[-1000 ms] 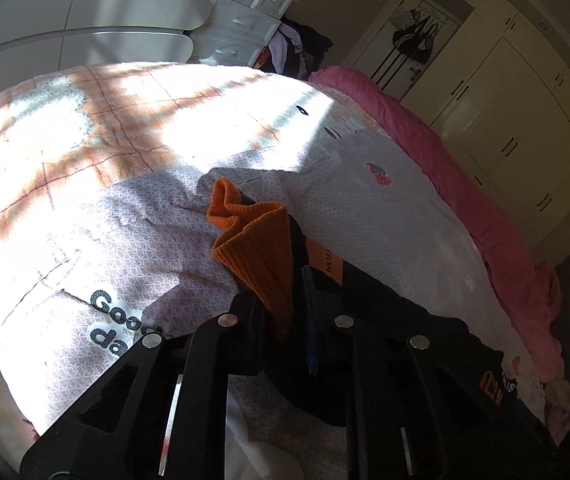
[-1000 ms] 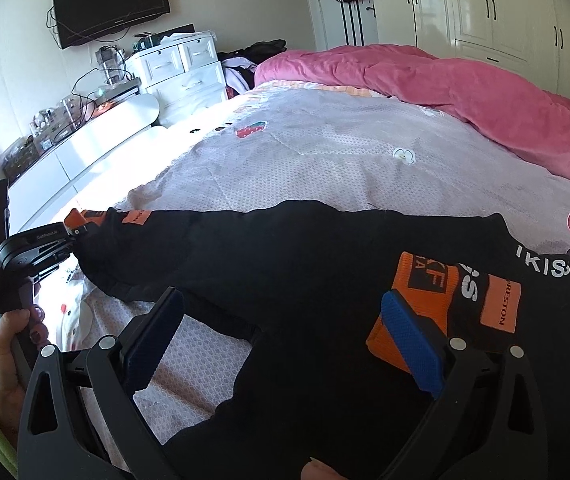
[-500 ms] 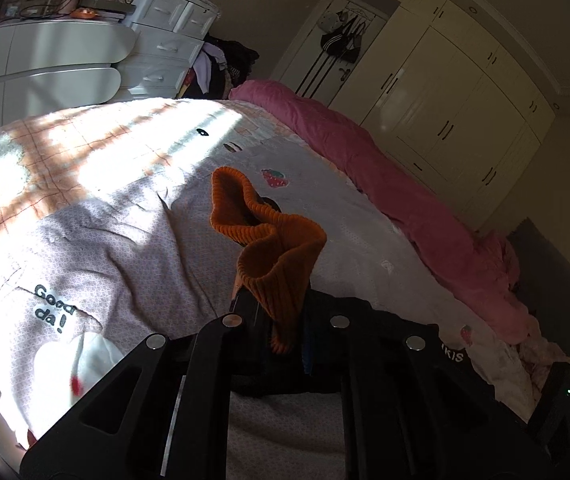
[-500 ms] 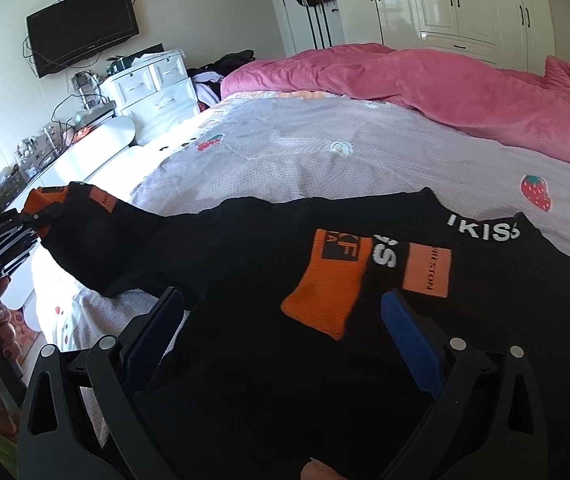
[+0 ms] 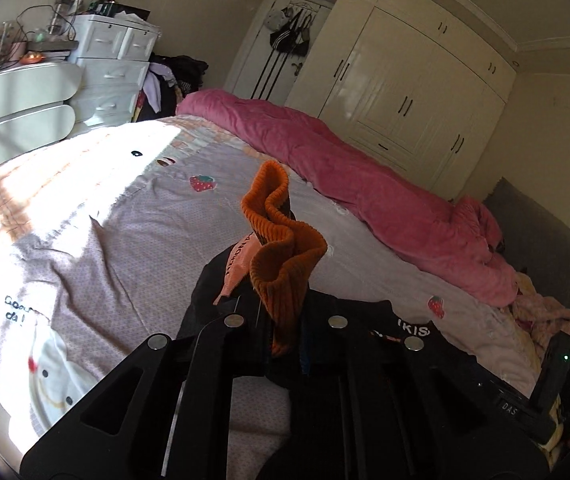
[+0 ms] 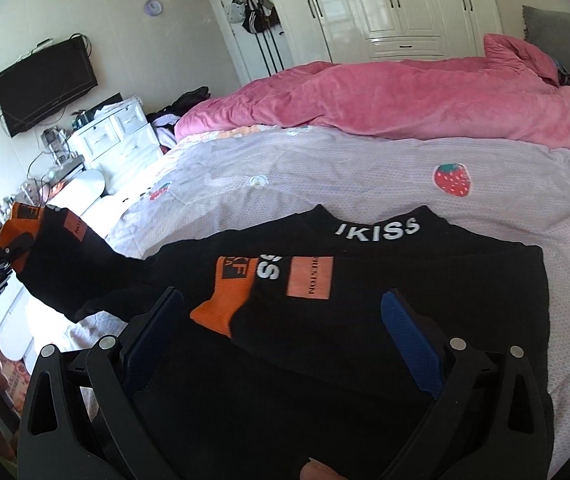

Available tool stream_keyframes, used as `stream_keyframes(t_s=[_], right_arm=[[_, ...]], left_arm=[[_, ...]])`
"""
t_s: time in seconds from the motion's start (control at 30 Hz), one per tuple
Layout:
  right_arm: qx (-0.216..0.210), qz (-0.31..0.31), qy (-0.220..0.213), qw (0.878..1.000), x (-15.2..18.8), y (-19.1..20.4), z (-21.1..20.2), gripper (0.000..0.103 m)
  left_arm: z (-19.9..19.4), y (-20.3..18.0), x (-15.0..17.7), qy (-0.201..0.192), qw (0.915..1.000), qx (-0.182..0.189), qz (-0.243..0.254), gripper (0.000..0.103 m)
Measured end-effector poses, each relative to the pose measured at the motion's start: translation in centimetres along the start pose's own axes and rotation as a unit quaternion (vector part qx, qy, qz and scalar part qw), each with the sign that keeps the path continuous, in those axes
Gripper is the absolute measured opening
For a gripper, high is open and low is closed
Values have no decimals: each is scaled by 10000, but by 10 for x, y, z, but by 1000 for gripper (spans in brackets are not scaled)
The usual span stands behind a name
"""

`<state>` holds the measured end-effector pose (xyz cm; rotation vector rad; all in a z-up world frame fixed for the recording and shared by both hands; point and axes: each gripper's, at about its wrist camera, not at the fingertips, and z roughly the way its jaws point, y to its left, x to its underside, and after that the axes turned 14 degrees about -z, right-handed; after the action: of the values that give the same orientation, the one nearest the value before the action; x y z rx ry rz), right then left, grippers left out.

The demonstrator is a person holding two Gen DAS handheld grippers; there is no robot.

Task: Fold small clothes
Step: 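Carry the cuff across the shirt body and release it with the left tool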

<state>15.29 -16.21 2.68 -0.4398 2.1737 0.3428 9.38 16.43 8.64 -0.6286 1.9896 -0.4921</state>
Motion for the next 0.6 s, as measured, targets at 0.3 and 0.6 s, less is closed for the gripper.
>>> stream_keyframes(t_s=[0.3, 0.6], right_arm=[[106, 250, -125, 9996, 6, -29, -20, 98], [387, 564, -155, 9975, 18, -66, -37, 98]], left_arm=[[17, -49, 30, 350, 9982, 214, 441, 4], [44, -95, 84, 969, 9882, 559, 1043, 4]])
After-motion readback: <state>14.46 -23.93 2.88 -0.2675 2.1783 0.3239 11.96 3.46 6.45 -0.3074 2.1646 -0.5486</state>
